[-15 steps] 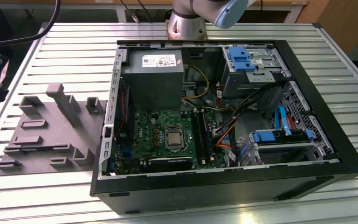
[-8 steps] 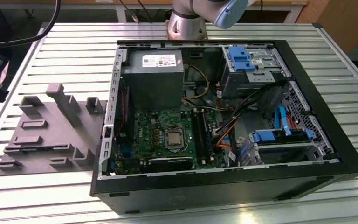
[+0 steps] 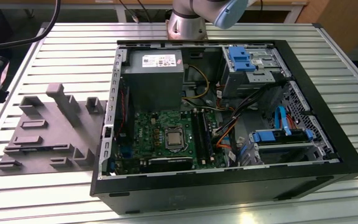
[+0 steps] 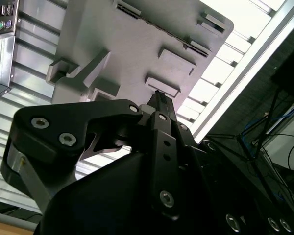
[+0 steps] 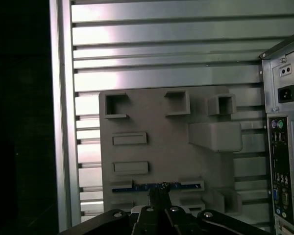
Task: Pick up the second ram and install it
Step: 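Reach for the second ram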
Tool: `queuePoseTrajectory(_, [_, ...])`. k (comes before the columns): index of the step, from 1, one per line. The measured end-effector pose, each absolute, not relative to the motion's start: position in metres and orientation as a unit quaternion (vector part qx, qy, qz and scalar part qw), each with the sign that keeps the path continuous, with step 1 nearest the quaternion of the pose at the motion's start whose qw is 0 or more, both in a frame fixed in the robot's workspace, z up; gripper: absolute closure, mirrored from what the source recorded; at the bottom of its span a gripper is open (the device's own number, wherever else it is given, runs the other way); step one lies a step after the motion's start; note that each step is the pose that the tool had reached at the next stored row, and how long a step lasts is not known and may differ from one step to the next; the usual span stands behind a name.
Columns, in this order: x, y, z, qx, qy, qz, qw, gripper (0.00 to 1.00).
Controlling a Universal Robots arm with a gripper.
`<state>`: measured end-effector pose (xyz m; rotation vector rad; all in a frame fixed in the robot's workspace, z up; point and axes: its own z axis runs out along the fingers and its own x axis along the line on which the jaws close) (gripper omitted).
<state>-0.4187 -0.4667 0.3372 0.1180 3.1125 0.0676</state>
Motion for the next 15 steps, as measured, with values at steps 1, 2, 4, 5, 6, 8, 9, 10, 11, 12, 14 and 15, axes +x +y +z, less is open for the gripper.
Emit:
queuePoseTrajectory(1, [-0.4187,-0.4667,0.3370,0.038,0.999,0.022,0.013,0.89])
queuePoseTrajectory(2, [-0.4188,-0.4667,0.3369,0.038,0.999,0.022,0.013,0.89])
queuePoseTrajectory(4, [-0.4189,-0.4668,0.3366,0.038,0.999,0.022,0.013,0.89])
queuePoseTrajectory(5, [-0.4190,-0.4668,0.3364,0.038,0.999,0.022,0.013,0.89])
queuePoseTrajectory(6, [-0.4190,-0.4669,0.3363,0.038,0.999,0.022,0.013,0.89])
queuePoseTrajectory(8, [-0.4192,-0.4669,0.3360,0.038,0.999,0.022,0.013,0.89])
queuePoseTrajectory(9, [-0.4192,-0.4669,0.3358,0.038,0.999,0.022,0.013,0.89])
queuePoseTrajectory(10, [-0.4193,-0.4670,0.3356,0.038,0.999,0.022,0.013,0.89])
queuePoseTrajectory(11, [-0.4194,-0.4670,0.3354,0.038,0.999,0.022,0.013,0.89])
queuePoseTrajectory(12, [-0.4195,-0.4670,0.3352,0.038,0.999,0.022,0.013,0.89])
queuePoseTrajectory(14, [-0.4196,-0.4670,0.3348,0.038,0.999,0.022,0.013,0.89])
queuePoseTrajectory(15, [-0.4197,-0.4670,0.3346,0.038,0.999,0.022,0.013,0.89])
